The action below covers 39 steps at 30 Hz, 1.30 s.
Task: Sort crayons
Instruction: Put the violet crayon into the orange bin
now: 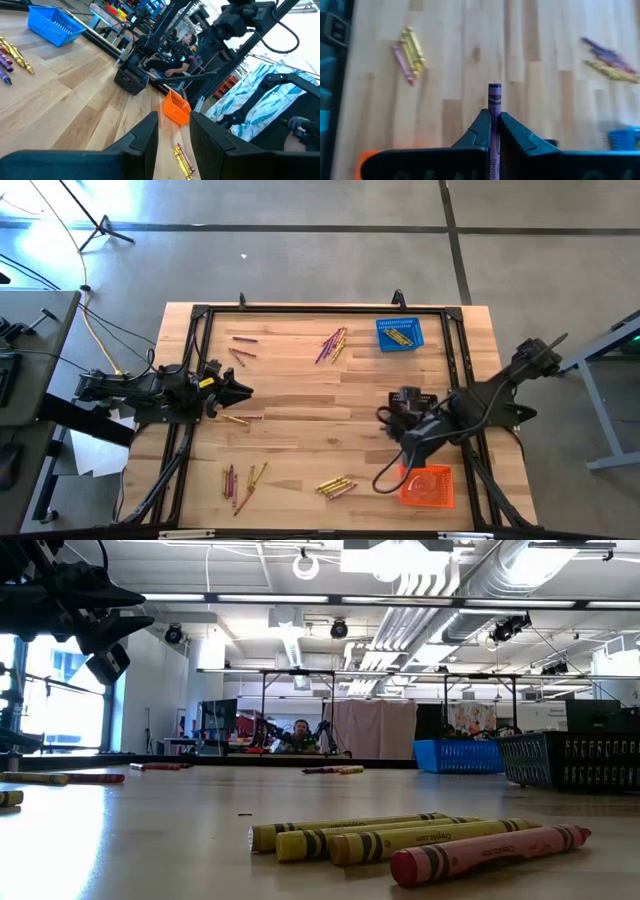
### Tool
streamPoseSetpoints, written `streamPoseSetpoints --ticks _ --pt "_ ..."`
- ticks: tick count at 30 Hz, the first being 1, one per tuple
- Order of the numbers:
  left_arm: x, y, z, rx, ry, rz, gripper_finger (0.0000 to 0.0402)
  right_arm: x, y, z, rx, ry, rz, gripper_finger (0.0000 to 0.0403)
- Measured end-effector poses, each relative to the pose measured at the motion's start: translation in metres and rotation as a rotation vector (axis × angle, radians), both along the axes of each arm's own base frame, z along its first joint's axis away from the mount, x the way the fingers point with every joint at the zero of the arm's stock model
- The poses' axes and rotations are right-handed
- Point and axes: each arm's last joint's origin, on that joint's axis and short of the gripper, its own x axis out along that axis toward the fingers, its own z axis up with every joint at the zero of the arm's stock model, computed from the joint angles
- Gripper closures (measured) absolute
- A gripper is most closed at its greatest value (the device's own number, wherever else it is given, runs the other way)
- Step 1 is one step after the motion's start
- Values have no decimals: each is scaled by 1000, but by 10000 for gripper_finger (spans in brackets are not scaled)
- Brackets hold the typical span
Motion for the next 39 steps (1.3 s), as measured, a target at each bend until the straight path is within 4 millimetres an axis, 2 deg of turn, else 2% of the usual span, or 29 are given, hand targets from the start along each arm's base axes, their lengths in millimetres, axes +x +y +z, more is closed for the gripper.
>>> streamPoseSetpoints --ticks 13,17,21,26,31,35,39 --pt "0 0 0 0 0 0 302 -23 -7 -7 -32 152 -220 396" --pt "0 0 0 0 0 0 302 -32 -2 -18 -57 135 -242 396" --pt "0 0 0 0 0 0 302 -51 -4 -34 -41 91 -316 396" --pt "0 0 0 0 0 0 302 -71 -8 -61 146 -15 -478 396" --pt "0 0 0 0 0 0 302 -73 4 -89 444 -93 -562 396" --pt "0 0 0 0 0 0 302 -67 17 -107 612 -38 -566 396" --pt "0 0 0 0 0 1 302 -68 28 -123 648 88 -537 396"
